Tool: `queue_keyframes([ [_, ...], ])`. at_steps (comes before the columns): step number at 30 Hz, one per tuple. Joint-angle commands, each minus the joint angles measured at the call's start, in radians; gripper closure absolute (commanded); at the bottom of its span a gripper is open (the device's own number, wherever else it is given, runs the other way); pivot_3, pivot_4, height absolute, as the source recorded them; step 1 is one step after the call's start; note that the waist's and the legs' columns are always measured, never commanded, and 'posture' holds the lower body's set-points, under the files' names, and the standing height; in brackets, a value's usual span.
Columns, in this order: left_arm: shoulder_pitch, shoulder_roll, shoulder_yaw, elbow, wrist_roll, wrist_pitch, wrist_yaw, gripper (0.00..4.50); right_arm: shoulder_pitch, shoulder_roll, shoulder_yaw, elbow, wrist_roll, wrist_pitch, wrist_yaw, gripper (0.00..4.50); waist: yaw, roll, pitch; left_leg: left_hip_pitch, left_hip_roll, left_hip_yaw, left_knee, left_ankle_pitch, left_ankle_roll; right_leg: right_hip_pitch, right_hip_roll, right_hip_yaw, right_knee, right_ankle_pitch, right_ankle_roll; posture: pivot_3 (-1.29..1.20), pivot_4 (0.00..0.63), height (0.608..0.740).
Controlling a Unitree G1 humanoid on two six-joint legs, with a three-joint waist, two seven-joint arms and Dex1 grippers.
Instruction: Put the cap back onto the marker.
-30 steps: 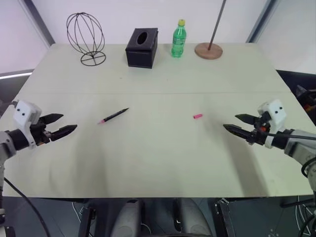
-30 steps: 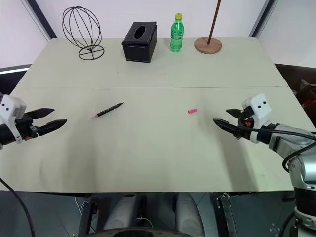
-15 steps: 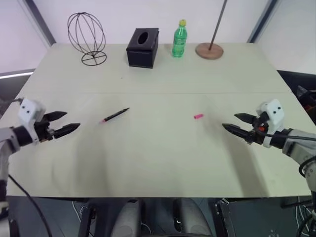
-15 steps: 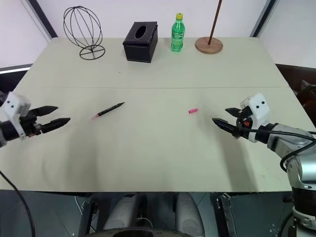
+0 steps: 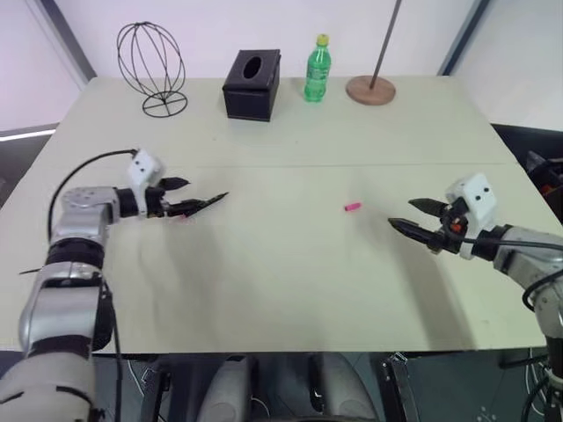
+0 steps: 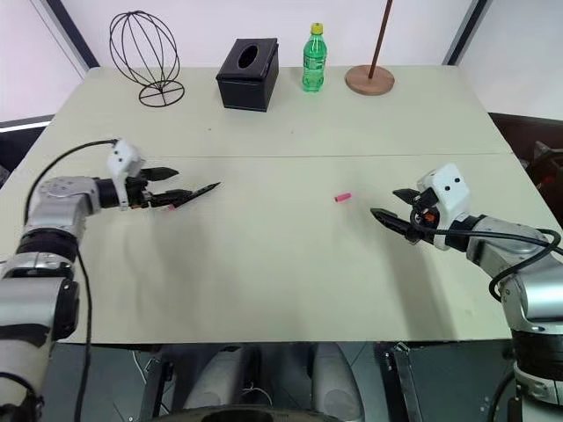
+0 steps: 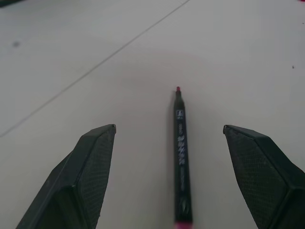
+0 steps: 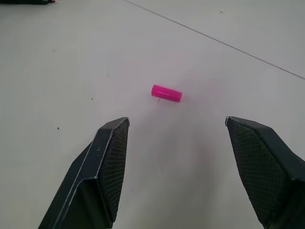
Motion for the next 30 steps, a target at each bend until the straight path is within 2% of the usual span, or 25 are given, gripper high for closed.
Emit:
queue_keyframes([
  [1,-0.05,-0.017,0.004,0.055,0.023,-0.047,0.013,0.7,0.028,0.0,-0.052,-0.062,0.011,0.002,-0.021,1.17,0.003,0.0,0.0,0.0,0.0,0.0,0.0,0.0,0.0,0.0,0.0,0.0,0.0,0.0,0.0,0.0,0.15,0.74],
  [14,-0.075,-0.087,0.015,0.145,0.07,-0.075,0.088,0.7,0.072,0.021,-0.076,-0.079,0.009,-0.006,-0.056,1.17,0.005,0.0,0.0,0.0,0.0,0.0,0.002,0.0,0.0,0.0,0.0,0.0,0.002,0.0,0.0,0.0,0.15,0.74],
  [23,-0.062,-0.098,0.002,0.172,0.109,-0.061,0.123,0.7,0.063,0.022,-0.07,-0.066,0.003,-0.016,-0.059,1.17,0.005,0.0,0.0,0.001,0.0,0.0,0.002,0.0,0.0,0.001,0.0,0.0,0.002,0.0,0.0,0.0,0.15,0.74],
  [26,-0.06,-0.096,0.005,0.175,0.108,-0.058,0.121,1.63,0.064,0.021,-0.07,-0.065,0.003,-0.019,-0.059,1.17,0.004,0.0,0.0,0.001,0.0,0.0,0.002,0.0,0.0,0.001,0.0,0.0,0.002,0.0,0.0,0.0,0.15,0.74],
  [30,-0.061,-0.089,0.008,0.175,0.108,-0.055,0.116,3.77,0.069,0.021,-0.071,-0.061,0.002,-0.024,-0.057,1.17,0.004,0.0,0.0,0.001,0.0,0.0,0.002,0.0,0.0,0.001,0.0,0.0,0.002,0.0,0.0,0.0,0.15,0.74],
])
